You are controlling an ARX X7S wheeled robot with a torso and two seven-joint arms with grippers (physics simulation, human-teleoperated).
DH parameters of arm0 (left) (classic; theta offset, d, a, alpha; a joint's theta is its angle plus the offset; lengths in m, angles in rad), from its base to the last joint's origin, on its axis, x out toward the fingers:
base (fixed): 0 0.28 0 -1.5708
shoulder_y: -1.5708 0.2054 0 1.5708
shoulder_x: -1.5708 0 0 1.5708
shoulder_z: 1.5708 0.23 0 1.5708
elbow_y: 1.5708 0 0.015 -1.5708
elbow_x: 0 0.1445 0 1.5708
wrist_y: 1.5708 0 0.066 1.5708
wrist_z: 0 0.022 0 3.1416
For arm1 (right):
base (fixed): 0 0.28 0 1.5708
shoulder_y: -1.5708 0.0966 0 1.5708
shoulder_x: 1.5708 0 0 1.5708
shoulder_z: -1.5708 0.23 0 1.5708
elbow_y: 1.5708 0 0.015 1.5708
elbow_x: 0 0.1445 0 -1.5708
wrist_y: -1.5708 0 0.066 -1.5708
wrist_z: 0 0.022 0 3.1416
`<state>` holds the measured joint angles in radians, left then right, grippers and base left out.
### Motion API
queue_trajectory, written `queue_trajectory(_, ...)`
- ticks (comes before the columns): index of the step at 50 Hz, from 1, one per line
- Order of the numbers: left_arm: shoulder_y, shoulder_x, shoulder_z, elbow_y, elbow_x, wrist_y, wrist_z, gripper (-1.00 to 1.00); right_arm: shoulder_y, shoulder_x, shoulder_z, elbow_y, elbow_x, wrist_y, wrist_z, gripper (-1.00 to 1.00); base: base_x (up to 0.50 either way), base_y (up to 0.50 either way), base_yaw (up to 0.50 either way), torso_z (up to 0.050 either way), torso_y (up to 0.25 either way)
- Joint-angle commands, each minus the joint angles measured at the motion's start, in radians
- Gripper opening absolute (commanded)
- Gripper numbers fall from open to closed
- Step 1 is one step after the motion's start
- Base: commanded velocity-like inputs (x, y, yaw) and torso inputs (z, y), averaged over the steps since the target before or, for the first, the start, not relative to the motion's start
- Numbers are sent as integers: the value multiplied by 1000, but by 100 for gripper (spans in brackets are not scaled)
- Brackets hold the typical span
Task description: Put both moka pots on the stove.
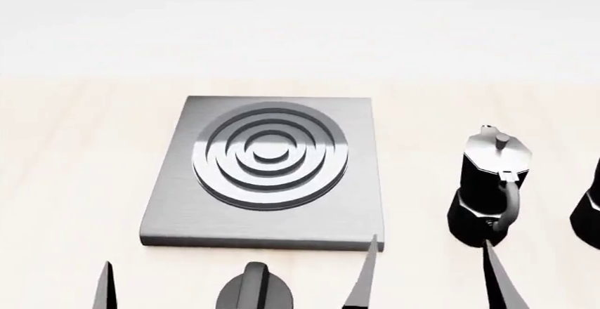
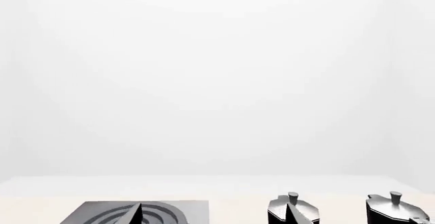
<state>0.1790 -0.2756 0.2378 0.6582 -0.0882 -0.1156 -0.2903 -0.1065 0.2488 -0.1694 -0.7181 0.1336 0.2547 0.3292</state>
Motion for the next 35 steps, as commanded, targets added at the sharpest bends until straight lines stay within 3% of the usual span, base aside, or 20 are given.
queue_trajectory(1,-5,-6,9,-2,-3,-1,-8,100,187,38,68,-84,97,279,9,100,0,0,0,0,0)
queue_trajectory(8,-6,-12,12,1,-4,-4,-13,100,360,66,135,36,158,393,-10,100,0,0,0,0,0)
queue_trajectory(25,-12,-22,13,0,-14,-8,-25,100,590,158,170,157,224,624,-54,100,0,0,0,0,0)
queue_trajectory(31,-15,-24,18,-2,-14,-9,-28,100,652,174,202,271,309,710,-132,100,0,0,0,0,0)
queue_trajectory(35,-20,-23,24,-18,-16,-3,-28,100,664,200,161,315,288,710,-149,100,0,0,0,0,0)
